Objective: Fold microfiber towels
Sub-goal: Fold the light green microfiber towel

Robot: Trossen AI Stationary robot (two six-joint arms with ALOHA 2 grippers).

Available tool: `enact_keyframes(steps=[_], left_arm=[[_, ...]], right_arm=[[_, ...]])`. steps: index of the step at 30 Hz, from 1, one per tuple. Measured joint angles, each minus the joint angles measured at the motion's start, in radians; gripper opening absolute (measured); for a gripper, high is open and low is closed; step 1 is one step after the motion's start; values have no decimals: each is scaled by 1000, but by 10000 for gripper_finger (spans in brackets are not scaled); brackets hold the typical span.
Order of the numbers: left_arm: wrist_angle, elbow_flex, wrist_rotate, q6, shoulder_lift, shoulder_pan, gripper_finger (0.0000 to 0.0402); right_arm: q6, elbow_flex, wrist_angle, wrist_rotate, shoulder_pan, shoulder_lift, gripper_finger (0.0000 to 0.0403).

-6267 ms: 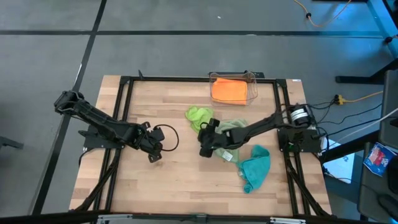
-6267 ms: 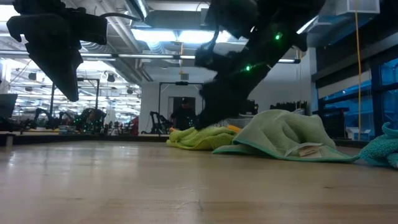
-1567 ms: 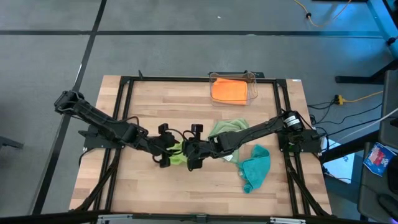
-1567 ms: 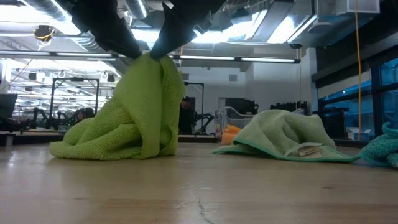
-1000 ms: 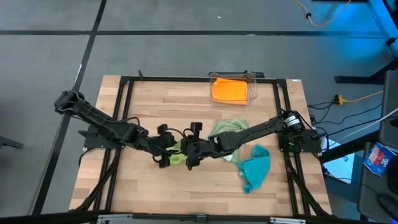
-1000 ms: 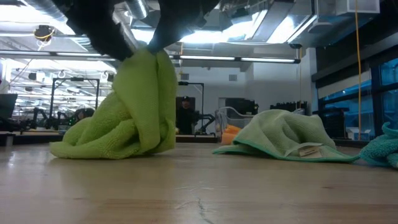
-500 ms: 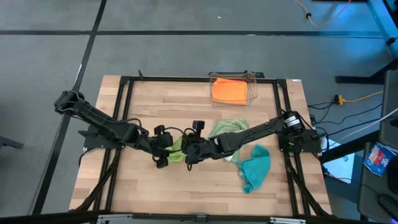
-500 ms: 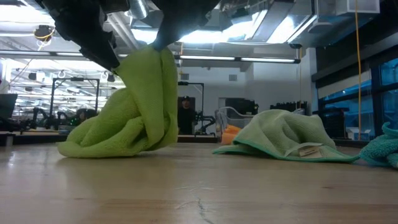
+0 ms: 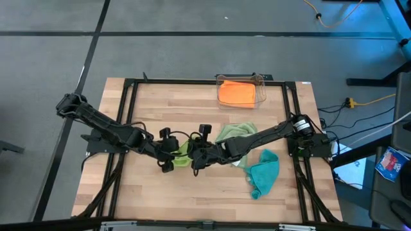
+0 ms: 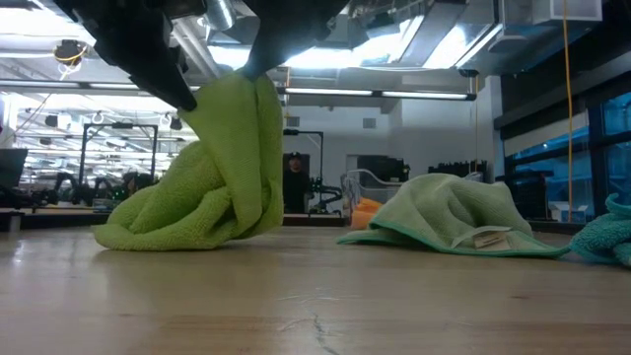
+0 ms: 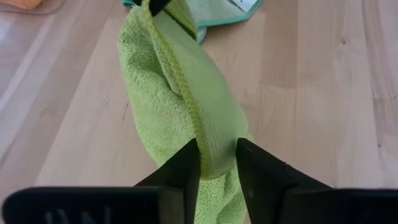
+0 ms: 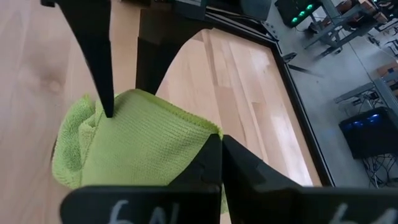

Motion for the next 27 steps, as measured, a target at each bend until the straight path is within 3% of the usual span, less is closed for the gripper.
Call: enact_keyframes(steps=[13, 25, 27], left_arm=[[-37, 0, 19, 1, 0, 0, 5], [-28, -1, 8, -106, -36, 0, 0], [-29, -1, 7, -106, -39, 0, 0]], right_arm=[[1, 0, -4, -5, 0, 0, 4], [45, 1, -28, -9, 0, 0, 35], [97, 1, -49, -64, -1, -2, 39]])
